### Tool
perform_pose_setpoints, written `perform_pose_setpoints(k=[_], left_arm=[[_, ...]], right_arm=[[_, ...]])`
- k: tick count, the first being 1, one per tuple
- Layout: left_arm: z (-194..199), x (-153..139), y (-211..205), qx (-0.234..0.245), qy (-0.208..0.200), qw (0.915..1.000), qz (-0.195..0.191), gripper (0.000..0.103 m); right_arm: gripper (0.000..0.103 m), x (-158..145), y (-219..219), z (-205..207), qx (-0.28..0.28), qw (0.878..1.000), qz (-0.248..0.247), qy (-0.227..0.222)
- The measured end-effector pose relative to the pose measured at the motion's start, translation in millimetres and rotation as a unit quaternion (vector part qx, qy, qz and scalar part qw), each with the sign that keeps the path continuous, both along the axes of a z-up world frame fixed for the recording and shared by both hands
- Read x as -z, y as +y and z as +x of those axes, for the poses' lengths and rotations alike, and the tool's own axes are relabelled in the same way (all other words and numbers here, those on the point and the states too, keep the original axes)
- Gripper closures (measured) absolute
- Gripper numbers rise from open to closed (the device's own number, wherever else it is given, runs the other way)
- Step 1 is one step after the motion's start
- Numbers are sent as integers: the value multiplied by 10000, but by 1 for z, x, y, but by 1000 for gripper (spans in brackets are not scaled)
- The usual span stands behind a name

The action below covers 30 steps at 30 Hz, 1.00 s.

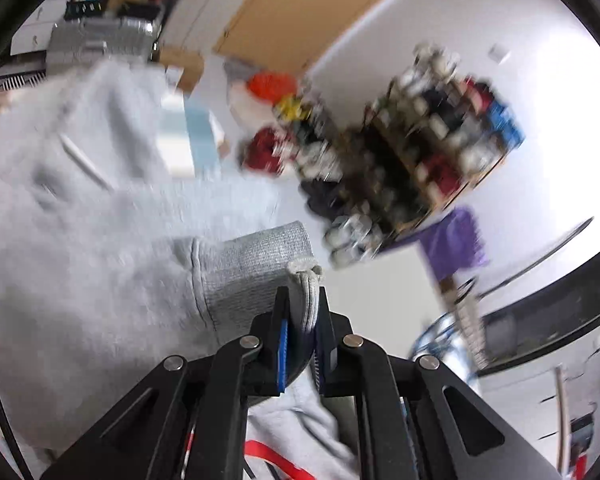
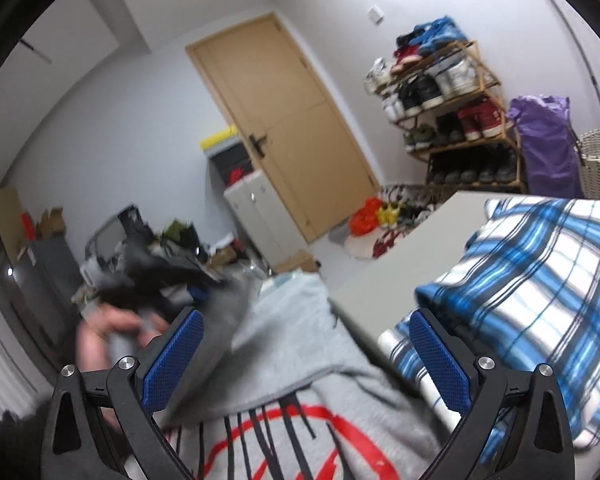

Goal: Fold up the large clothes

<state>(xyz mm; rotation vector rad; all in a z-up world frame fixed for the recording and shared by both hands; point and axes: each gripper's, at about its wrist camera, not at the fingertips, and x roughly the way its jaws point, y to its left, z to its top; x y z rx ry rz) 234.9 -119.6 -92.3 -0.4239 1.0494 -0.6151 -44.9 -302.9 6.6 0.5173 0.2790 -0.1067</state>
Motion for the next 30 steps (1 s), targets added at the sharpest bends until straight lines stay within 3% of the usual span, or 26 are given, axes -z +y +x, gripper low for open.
perform_pose_setpoints(k=[4,7,9,12,16,19,21,26,28,30], left_arm=[[-4,29,-12,227,547,9980,222,97],[-13,20,-16,796,695,9938,348,74],[-25,10,-5,1123,683,9908,312,50],[-37,-9,28,1168,417,9918,323,26],[-59,-27,116,990,119,9936,531,23],[-61,-30,188,291,-49,9953,925,23],[-62,-20,236,-307,81,9930,1140,23],[-62,20,283,-802,772,9889,980,23],[-66,27,284,-759,699,9915,795,23],[-71,27,278,-730,543,9919,886,23]], right_arm=[[0,-3,7,6,-124,9999,-81,-1],[0,-2,11,11,-286,9996,-76,47],[0,-2,14,13,-374,9992,-95,84],[0,0,17,13,-418,9990,-98,99],[0,1,19,13,-472,9988,-9,143],[0,0,26,14,-537,9984,-77,159],[0,-1,32,15,-630,9978,-158,155],[0,1,54,21,-886,9946,-483,252],[0,5,62,23,-979,9925,-650,337],[0,8,70,26,-1033,9901,-840,436]])
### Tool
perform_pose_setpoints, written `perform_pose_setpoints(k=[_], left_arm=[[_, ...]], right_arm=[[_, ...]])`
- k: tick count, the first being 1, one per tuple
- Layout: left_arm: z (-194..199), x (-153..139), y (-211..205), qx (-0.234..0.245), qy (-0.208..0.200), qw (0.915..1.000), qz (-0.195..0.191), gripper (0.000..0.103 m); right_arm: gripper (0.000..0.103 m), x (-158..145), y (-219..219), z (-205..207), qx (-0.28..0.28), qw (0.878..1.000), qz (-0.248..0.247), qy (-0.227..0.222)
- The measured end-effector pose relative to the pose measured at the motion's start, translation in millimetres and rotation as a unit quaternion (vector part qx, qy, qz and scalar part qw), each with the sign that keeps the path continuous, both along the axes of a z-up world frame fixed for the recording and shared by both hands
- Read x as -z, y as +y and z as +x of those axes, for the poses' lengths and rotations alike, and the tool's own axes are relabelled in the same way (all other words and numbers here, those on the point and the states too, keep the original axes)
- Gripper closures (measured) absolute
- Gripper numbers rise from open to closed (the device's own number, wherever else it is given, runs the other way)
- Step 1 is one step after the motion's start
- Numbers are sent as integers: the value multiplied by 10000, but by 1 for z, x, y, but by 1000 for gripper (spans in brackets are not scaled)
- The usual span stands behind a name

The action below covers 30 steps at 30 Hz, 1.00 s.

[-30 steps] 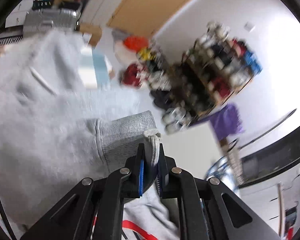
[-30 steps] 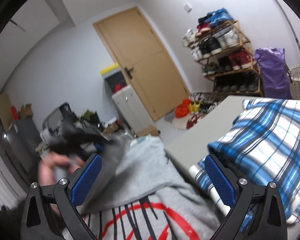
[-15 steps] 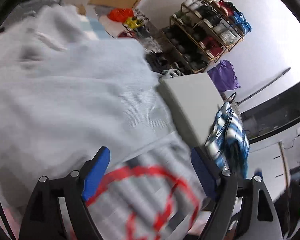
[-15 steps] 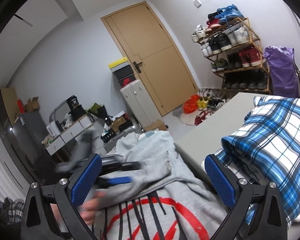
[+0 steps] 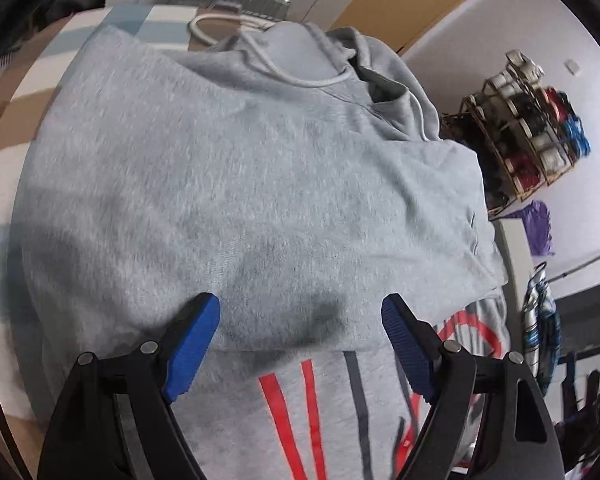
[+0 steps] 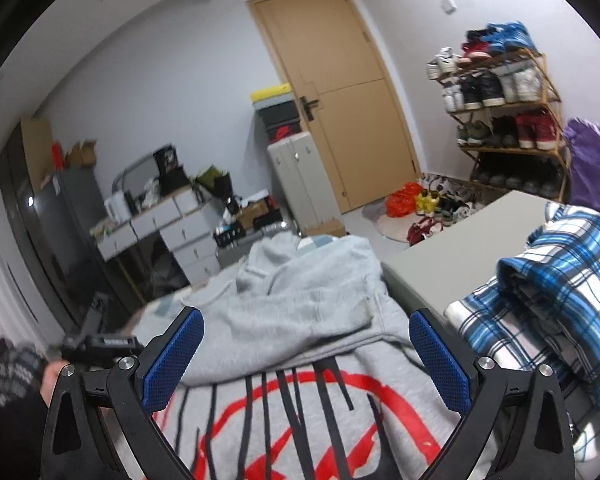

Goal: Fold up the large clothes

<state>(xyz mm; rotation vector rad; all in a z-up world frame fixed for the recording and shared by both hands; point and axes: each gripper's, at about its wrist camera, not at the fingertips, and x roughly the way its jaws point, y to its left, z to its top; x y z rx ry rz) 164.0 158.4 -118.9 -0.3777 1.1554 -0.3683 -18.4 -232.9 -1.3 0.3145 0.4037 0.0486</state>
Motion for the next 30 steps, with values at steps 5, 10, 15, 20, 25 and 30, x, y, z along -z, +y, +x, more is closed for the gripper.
perform_pose_setpoints(k=[5,10,15,20,25,30], left_arm=[[8,-1,-12,-65,147,9992,356,23],[-12,-27,2,-329,-104,9936,1080,23],[-81,-71,-7,-612,-1413,9682,1972,23],[-144,-105,-17,-907,-2422,9323,2527,22],[-176,-127,-30,-846,-3089,9079,2704,22],[-192,-134,-38,-1203,-3759,8766,2751,1]], right_arm=[[0,10,14,12,-108,9991,-326,253],[0,18,21,17,-221,9976,-539,373],[0,20,25,21,-334,9970,-548,424],[0,20,34,20,-455,9963,-607,415],[0,24,44,17,-557,9943,-812,418],[0,27,45,17,-485,9954,-615,549]])
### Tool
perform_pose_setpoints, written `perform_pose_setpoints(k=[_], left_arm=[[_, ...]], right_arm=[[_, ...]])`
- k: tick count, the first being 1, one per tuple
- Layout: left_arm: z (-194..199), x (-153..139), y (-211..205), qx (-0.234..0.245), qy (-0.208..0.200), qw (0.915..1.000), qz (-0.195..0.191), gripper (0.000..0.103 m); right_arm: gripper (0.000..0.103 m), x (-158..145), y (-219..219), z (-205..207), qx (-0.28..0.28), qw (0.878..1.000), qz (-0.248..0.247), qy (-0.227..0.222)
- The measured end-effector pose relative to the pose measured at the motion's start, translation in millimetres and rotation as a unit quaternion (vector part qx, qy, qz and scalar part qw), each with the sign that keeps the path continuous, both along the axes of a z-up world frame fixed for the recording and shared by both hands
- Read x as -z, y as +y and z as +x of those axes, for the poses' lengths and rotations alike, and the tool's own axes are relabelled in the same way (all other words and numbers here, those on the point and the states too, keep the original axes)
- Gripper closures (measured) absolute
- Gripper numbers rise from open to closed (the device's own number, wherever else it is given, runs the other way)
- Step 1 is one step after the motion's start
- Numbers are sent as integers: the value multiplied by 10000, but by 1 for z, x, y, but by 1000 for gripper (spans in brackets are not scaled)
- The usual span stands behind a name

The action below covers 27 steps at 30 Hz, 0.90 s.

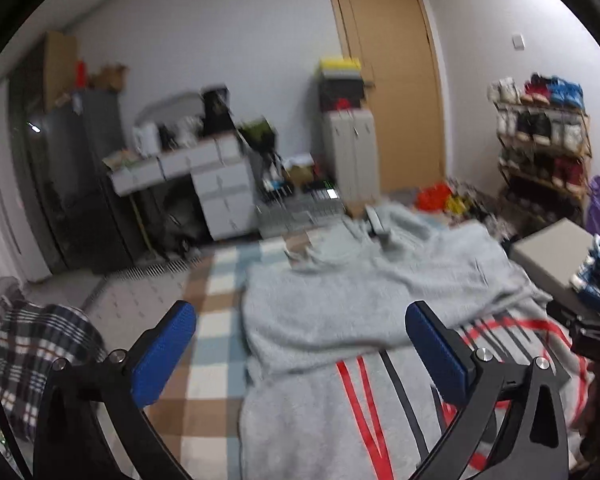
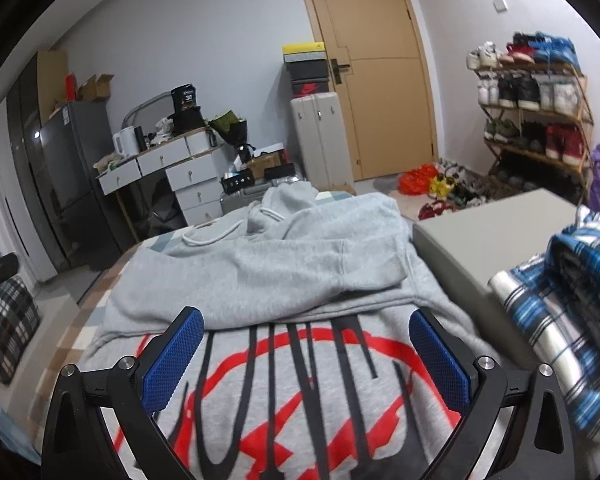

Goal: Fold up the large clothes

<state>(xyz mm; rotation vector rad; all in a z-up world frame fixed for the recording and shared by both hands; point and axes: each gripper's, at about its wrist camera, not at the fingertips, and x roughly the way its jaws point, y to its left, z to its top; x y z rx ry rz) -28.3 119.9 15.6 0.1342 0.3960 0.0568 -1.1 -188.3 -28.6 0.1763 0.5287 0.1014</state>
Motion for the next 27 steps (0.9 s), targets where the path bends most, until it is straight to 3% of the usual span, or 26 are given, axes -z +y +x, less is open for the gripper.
perform_pose_setpoints(k=[7,10,16,18,21,27], left_arm=[[21,19,10,-52,-7,9994,-344,1],[41,34,21,-46,160,9994,-313,1],[68,54,45,-36,668,9974,-278,1],[75,64,52,-80,1116,9936,-130,1],[75,73,53,-109,1398,9901,17,1],[83,94,36,84,1708,9821,789,1]], right_arm=[[0,6,19,0,-134,9995,-267,109],[0,2,30,4,-295,9991,-292,84],[0,-36,67,51,-1095,9905,-820,105],[0,-55,79,92,-1338,9851,-1049,246],[0,-70,89,173,-1339,9839,-1036,568],[0,-46,124,368,-1060,9735,-1391,1474]])
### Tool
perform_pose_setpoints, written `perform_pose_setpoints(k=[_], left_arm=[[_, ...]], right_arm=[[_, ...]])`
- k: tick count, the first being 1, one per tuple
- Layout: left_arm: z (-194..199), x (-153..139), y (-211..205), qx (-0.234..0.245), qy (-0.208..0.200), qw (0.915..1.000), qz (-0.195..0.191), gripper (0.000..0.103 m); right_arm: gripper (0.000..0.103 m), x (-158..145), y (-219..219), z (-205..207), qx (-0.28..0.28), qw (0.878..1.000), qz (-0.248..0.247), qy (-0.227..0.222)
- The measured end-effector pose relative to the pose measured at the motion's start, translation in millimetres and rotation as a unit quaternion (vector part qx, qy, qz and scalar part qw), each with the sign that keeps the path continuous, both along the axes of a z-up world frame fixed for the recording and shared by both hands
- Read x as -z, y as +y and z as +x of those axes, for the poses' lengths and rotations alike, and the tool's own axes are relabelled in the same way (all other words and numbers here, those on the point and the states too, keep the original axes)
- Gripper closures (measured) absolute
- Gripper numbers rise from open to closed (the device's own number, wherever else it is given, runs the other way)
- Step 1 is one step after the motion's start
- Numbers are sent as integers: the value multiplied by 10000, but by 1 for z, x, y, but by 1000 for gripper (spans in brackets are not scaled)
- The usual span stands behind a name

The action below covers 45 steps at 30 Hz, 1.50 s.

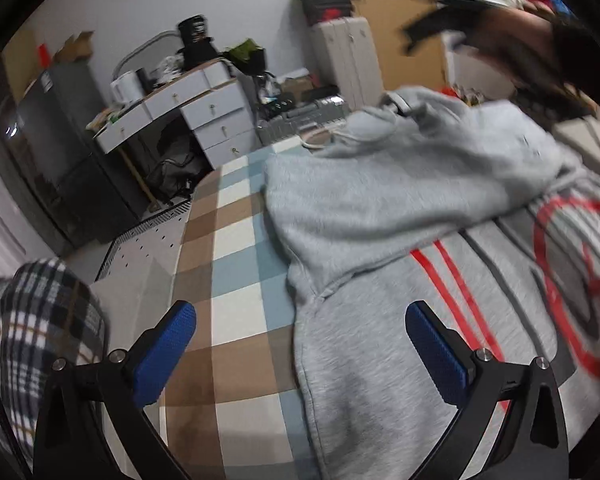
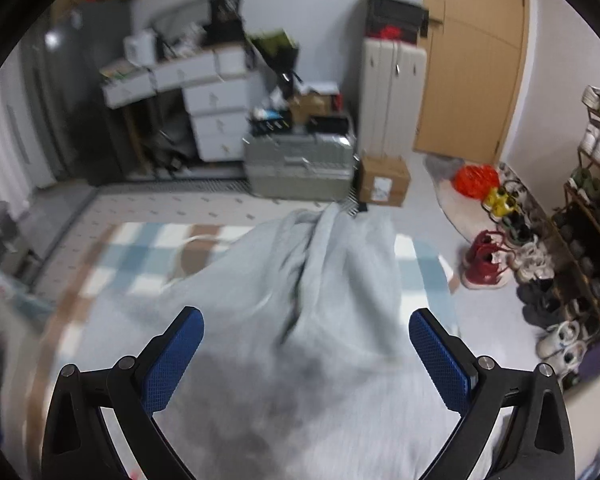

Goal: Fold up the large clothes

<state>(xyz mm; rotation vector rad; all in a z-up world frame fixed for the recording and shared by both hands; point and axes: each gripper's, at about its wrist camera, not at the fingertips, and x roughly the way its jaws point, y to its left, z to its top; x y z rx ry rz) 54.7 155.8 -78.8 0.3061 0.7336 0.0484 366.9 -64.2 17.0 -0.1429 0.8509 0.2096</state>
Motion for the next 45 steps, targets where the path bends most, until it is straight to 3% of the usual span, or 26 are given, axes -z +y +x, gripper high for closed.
perform_pose_setpoints(k=[3,7,9,12,14,16,17,20,22,26,29,33,39,42,45], left_arm=[[1,3,-5,253,154,9995,-131,1],[3,13,-3,666,652,9937,-621,1],[6,17,-1,735,819,9911,-751,1],[11,23,7,671,989,9885,-926,1],[15,23,12,521,1061,9876,-1033,1],[16,21,18,393,1163,9842,-1274,1],[14,21,19,377,1193,9823,-1397,1],[12,21,19,183,1210,9826,-1394,1],[12,18,17,125,1112,9844,-1357,1],[6,6,9,46,812,9890,-1232,1],[2,1,7,-35,632,9914,-1146,1],[2,-4,7,-279,352,9939,-1007,1],[31,-19,6,-319,262,9915,-1230,1],[79,-37,-6,-115,340,9928,-1145,1],[139,-52,-15,-429,154,9946,-936,1]], right_arm=[[2,36,27,83,5,9974,-592,399],[2,84,46,153,321,9892,-1301,596],[8,109,51,182,567,9809,-1704,743],[25,131,52,203,839,9668,-2298,730],[57,138,50,209,947,9622,-2436,768],[79,137,47,206,889,9667,-2275,766],[89,132,46,203,899,9667,-2313,617],[90,108,49,183,846,9663,-2424,172],[91,86,54,162,757,9614,-2623,-352],[91,36,64,106,341,9355,-3181,-1499],[91,3,61,61,98,9206,-3262,-2143],[91,-28,48,-11,-111,9149,-2993,-2707],[91,-20,44,-97,-525,9031,-2856,-3165],[91,-17,42,-102,-579,9020,-2865,-3177],[91,-25,34,-93,-471,9122,-2663,-3078]])
